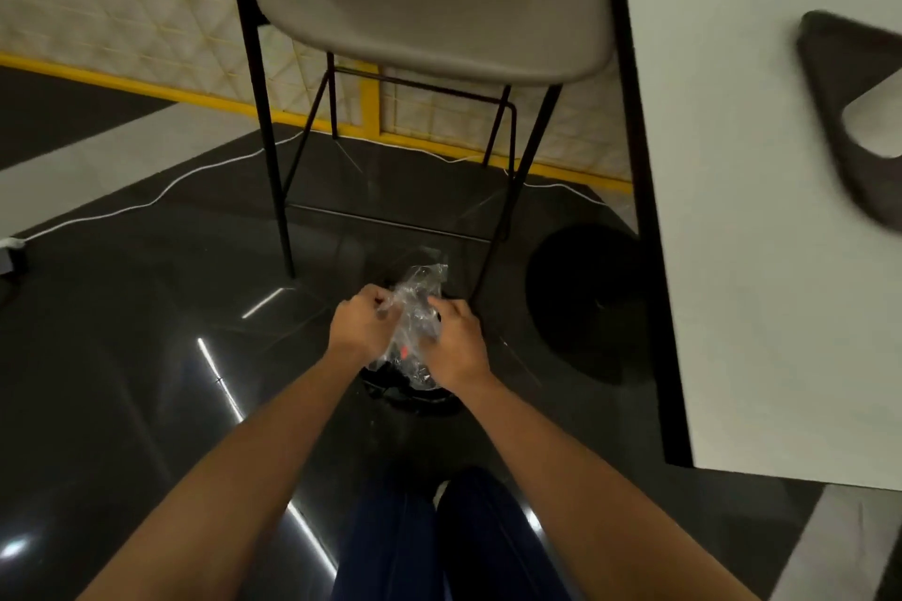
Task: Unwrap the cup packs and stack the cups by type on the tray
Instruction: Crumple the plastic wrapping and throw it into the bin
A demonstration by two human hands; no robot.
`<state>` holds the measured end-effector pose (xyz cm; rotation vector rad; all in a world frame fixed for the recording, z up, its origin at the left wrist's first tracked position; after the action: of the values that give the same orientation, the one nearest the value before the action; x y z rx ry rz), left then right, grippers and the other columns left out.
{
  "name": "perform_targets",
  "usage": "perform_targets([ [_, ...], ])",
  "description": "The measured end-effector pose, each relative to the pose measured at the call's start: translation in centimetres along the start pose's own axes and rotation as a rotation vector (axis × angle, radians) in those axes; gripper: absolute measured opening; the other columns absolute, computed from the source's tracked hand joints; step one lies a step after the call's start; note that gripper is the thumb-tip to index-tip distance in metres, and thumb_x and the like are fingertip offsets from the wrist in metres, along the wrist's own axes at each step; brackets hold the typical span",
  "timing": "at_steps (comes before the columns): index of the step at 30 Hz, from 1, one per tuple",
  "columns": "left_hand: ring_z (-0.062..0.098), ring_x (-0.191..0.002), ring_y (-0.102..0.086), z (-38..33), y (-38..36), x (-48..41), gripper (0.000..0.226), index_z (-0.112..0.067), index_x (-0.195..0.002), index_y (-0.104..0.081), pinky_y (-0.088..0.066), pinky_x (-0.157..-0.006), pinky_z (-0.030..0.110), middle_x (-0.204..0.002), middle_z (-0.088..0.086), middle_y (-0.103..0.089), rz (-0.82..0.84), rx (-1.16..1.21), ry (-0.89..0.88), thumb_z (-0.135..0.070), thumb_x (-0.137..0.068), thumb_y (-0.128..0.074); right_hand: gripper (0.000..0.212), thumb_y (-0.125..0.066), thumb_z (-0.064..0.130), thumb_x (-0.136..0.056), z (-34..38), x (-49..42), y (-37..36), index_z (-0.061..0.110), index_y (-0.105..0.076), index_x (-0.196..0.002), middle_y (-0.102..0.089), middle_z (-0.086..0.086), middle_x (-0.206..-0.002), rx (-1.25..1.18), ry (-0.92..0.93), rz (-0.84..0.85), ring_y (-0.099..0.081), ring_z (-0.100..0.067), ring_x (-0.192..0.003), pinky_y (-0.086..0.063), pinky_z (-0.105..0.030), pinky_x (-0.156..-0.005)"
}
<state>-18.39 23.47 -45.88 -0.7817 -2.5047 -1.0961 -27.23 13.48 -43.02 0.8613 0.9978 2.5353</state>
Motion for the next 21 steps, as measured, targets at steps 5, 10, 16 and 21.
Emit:
perform_targets([
  [5,0.030,-0.084,-0.063,5.2,-4.9,-4.0,0.035,-0.012,-0.124,-0.042,-0.051,-0.074,0.039,-0.096,0.012,-0.064,0.024,0.057,-0.051,-0.016,-0.092,-0.055,0.047,-0.052,0.015,-0.093,-4.4,-3.8,-4.6,0.015,-0.044,-0.139,-0.040,-0.005,-0.131,0.062,-0.009,0.035,-0.040,-0.024,-0.122,-0.040,-0.032,-0.099],
  [10,0.013,-0.054,-0.052,9.1,-9.4,-7.2,0.035,-0.021,-0.113,-0.045,-0.039,-0.054,0.029,-0.063,0.001,-0.056,-0.025,0.058,-0.208,-0.002,-0.085,-0.055,0.043,-0.048,0.003,-0.091,-7.9,-7.6,-8.6,0.014,-0.051,-0.133,-0.039,-0.007,-0.127,-0.055,-0.084,0.115,-0.052,-0.024,-0.108,-0.044,-0.027,-0.096],
  [16,0.027,-0.074,-0.064,12.6,-14.1,-10.7,0.030,-0.023,-0.115,-0.051,-0.051,-0.066,0.034,-0.078,0.009,-0.067,0.106,-0.102,-0.218,-0.010,-0.088,-0.053,0.039,-0.042,0.004,-0.093,-11.6,-10.8,-12.4,0.012,-0.055,-0.128,-0.055,-0.007,-0.113,-0.020,-0.128,0.257,-0.053,-0.025,-0.104,-0.042,-0.027,-0.081],
  [21,0.034,-0.097,-0.063,14.9,-16.8,-13.3,0.045,-0.017,-0.132,-0.051,-0.048,-0.082,0.034,-0.108,0.018,-0.066,0.212,-0.308,-0.177,-0.004,-0.089,-0.047,0.039,-0.040,0.003,-0.092,-13.9,-12.3,-13.8,0.010,-0.052,-0.128,-0.059,-0.010,-0.114,-0.016,-0.266,0.406,-0.056,-0.025,-0.099,-0.044,-0.028,-0.079],
])
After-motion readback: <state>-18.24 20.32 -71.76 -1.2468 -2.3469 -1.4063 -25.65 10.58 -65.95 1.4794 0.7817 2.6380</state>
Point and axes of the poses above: each hand's wrist, its own x-axis away from the middle knuckle, its own y-axis out of the back of the hand, z = x × y, the point moved 2 cm from there along -x, towards the middle knuckle
